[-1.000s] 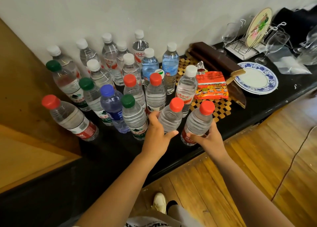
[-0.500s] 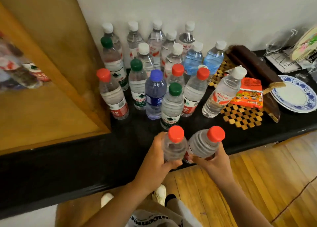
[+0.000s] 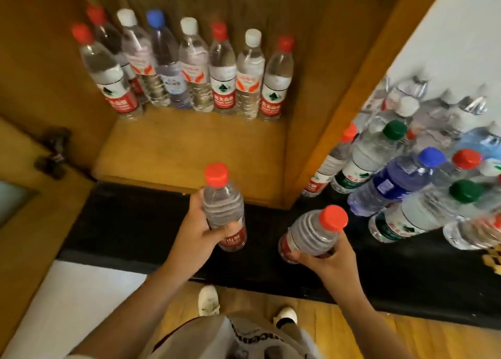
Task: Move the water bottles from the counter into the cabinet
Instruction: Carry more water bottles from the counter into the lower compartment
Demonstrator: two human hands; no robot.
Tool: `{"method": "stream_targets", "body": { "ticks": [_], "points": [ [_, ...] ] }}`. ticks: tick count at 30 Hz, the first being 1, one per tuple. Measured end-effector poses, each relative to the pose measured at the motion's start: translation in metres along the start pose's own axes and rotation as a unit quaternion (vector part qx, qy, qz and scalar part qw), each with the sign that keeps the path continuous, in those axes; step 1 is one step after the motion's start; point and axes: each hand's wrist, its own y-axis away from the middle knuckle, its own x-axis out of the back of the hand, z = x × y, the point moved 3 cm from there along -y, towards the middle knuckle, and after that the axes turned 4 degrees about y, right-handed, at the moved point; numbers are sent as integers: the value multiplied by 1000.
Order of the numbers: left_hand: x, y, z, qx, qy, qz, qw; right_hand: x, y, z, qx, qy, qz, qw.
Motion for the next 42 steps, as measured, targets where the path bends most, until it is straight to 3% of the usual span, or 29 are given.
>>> {"method": "stream_targets", "body": {
  "ticks": [7, 11, 22, 35, 42],
  "points": [
    [112, -38, 12, -44, 6, 57, 997, -88, -34, -65, 47, -40, -62, 996],
    [152, -63, 13, -55, -11, 95, 994, -125, -60, -99, 73, -36, -53, 995],
    [187, -119, -4, -50, -66, 143, 986, -182, -121, -122, 36, -45, -18, 998],
    [220, -202, 5, 10, -86, 187, 979, -256, -214, -174, 51, -72, -86, 992],
    [233, -230, 8, 34, -121, 204, 971, -282, -244, -198, 57, -9, -54, 997]
  ]
}}
